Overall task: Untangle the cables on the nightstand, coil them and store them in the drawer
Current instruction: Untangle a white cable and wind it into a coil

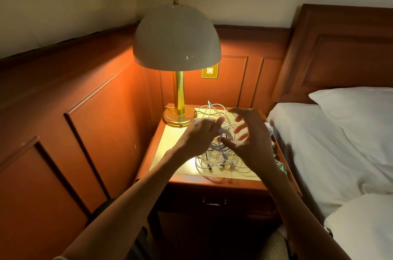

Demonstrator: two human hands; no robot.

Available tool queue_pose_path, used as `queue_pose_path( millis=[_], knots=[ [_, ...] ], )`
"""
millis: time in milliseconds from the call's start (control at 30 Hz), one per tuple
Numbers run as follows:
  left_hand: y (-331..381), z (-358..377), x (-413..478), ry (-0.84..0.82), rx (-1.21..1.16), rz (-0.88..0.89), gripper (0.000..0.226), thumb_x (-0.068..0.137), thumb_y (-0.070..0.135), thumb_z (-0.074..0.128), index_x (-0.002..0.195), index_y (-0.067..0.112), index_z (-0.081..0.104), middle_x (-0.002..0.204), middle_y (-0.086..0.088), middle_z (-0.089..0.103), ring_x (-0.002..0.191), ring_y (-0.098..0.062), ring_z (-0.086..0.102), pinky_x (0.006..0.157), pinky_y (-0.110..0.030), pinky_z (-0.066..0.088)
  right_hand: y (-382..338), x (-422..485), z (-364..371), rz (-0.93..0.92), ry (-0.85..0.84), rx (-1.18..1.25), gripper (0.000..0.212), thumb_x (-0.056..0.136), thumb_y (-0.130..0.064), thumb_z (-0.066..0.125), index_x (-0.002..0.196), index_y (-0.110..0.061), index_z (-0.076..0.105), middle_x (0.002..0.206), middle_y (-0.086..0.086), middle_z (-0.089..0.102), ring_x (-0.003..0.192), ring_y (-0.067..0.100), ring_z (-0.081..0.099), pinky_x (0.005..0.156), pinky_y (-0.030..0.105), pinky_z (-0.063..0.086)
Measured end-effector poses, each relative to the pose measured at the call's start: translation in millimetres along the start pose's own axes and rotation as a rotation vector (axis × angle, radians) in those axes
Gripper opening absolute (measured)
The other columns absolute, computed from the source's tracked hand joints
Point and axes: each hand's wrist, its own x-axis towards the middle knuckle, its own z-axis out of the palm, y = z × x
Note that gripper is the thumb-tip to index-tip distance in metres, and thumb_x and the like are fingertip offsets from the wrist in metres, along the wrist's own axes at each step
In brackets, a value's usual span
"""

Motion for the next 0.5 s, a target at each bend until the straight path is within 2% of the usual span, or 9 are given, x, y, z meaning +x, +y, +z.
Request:
queue_pose_path(
  millis=[33,67,100,167,200,267,333,400,500],
  knots=[
    [2,-2,0,-0.052,-0.047,-0.083,0.058,0.097,0.062,0.027,0.083,0.020,0.065,0.073,0.013,0.056,0.067,-0.001,0.051,0.066,-0.019,0.041,1,-1,-2,-0.112,0.026,-0.043,0.071,0.068,-0.027,0.091,0.129,-0.032,0.054,0.112,-0.002,0.059,0.077,0.005,0.059,0.056,0.024,0.054],
    [4,-3,1,-0.078,-0.071,-0.082,0.066,0.088,0.071,0.021,0.087,0.021,0.065,0.075,0.014,0.055,0.068,0.001,0.048,0.066,-0.016,0.040,3,-2,-4,-0.225,0.046,-0.092,0.064,0.071,-0.024,0.089,0.127,-0.029,0.058,0.110,0.002,0.061,0.080,0.007,0.060,0.058,0.025,0.055],
    [5,-2,1,-0.068,-0.075,-0.004,0.072,0.086,0.072,0.018,0.089,0.017,0.065,0.074,0.012,0.055,0.064,0.001,0.046,0.063,-0.017,0.040,6,-3,-6,-0.330,0.064,-0.134,0.050,0.076,-0.020,0.086,0.122,-0.024,0.065,0.108,0.004,0.064,0.082,0.012,0.061,0.060,0.027,0.055],
    [1,-3,4,-0.035,-0.155,0.070,0.062,0.099,0.058,0.026,0.073,0.015,0.063,0.062,0.004,0.053,0.052,-0.005,0.041,0.052,-0.025,0.037,8,-3,-8,-0.445,0.109,-0.134,0.019,0.085,-0.016,0.078,0.104,-0.012,0.075,0.102,0.008,0.069,0.085,0.017,0.063,0.066,0.029,0.054],
    [3,-4,4,-0.044,-0.237,0.035,0.055,0.103,0.048,0.033,0.064,0.020,0.059,0.057,0.005,0.050,0.048,-0.007,0.039,0.050,-0.026,0.035,7,-3,-8,-0.433,0.146,-0.085,0.011,0.088,-0.015,0.076,0.097,-0.009,0.077,0.100,0.007,0.070,0.089,0.015,0.063,0.072,0.028,0.053],
    [5,-5,7,-0.013,-0.307,0.015,0.051,0.106,0.035,0.039,0.059,0.025,0.055,0.049,0.010,0.048,0.045,-0.005,0.039,0.050,-0.022,0.032,1,-4,-7,-0.313,0.220,0.053,0.010,0.086,-0.013,0.076,0.096,-0.013,0.078,0.097,0.001,0.071,0.096,0.006,0.061,0.083,0.017,0.048],
    [9,-4,7,0.059,-0.304,0.044,0.050,0.107,0.027,0.041,0.059,0.027,0.055,0.046,0.017,0.051,0.043,-0.004,0.043,0.048,-0.013,0.029,-10,-3,-5,-0.152,0.269,0.182,0.019,0.084,-0.014,0.077,0.100,-0.024,0.074,0.095,-0.008,0.069,0.096,-0.004,0.061,0.085,0.012,0.045],
    [12,-2,6,0.132,-0.302,0.079,0.049,0.107,0.024,0.041,0.060,0.030,0.052,0.046,0.018,0.052,0.044,-0.003,0.046,0.049,-0.011,0.031,-22,-5,-4,0.034,0.301,0.309,0.022,0.084,-0.016,0.078,0.098,-0.033,0.072,0.095,-0.010,0.071,0.095,-0.002,0.065,0.083,0.015,0.049],
    [14,1,5,0.174,-0.289,0.091,0.049,0.107,0.027,0.041,0.060,0.024,0.053,0.050,0.013,0.048,0.046,-0.005,0.045,0.051,-0.012,0.031,-34,-6,-2,0.289,0.300,0.557,0.014,0.085,-0.022,0.078,0.093,-0.033,0.075,0.098,-0.009,0.074,0.097,0.006,0.069,0.080,0.014,0.053]
  ],
)
